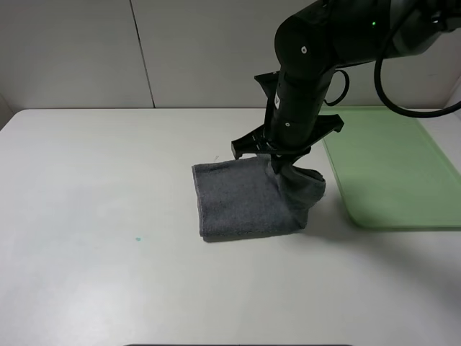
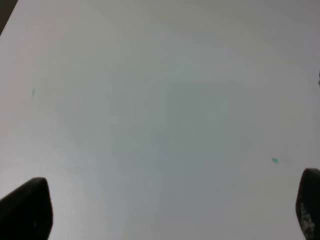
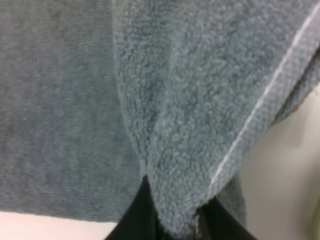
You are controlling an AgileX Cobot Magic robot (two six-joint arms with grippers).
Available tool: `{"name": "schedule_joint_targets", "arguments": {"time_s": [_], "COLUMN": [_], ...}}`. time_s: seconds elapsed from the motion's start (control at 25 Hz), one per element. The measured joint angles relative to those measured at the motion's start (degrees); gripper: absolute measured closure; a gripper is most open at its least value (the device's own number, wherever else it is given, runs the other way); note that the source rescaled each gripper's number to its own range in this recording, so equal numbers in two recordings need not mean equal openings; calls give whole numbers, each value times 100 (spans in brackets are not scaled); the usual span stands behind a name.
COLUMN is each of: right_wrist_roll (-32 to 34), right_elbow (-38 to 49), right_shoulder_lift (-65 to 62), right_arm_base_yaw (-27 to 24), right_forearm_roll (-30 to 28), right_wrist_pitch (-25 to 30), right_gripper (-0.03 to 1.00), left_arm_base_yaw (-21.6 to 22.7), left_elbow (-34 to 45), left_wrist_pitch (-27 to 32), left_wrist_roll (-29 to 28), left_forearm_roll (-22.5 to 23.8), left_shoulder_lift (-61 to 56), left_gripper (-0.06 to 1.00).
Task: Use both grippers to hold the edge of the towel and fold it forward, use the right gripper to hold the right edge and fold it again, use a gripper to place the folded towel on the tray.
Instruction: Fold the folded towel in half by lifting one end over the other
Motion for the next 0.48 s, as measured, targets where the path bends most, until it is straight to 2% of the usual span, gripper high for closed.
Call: {"name": "schedule_joint_targets", "arguments": {"time_s": [0.48], "right_wrist_roll": [44], "right_elbow": [-877], "right_shoulder_lift": [535], "right_arm_base_yaw": [44], "right_forearm_roll": [520], "right_wrist_pitch": [221], "right_gripper": [89], "left_arm_base_yaw": [0], "left_elbow": [0], "left_wrist_pitch": [0], "left_wrist_roll": [0], "left_forearm_roll": [0], "left_shoulder_lift": [0], "left_gripper": [-4]}}
